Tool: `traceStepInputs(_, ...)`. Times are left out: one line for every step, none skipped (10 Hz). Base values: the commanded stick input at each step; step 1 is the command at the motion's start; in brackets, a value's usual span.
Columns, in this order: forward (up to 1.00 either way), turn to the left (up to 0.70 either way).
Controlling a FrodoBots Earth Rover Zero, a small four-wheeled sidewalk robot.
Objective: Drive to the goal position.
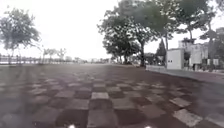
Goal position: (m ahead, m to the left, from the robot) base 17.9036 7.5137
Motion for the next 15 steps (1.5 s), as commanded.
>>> traceStepInputs(1.0, 0.0)
traceStepInputs(1.0, 0.0)
traceStepInputs(1.0, 0.0)
traceStepInputs(1.0, 0.0)
traceStepInputs(1.0, 0.0)
traceStepInputs(1.0, 0.0)
traceStepInputs(1.0, 0.0)
traceStepInputs(1.0, 0.0)
traceStepInputs(1.0, 0.0)
traceStepInputs(1.0, 0.0)
traceStepInputs(1.0, 0.0)
traceStepInputs(1.0, 0.0)
traceStepInputs(1.0, 0.0)
traceStepInputs(1.0, 0.0)
traceStepInputs(1.0, 0.0)
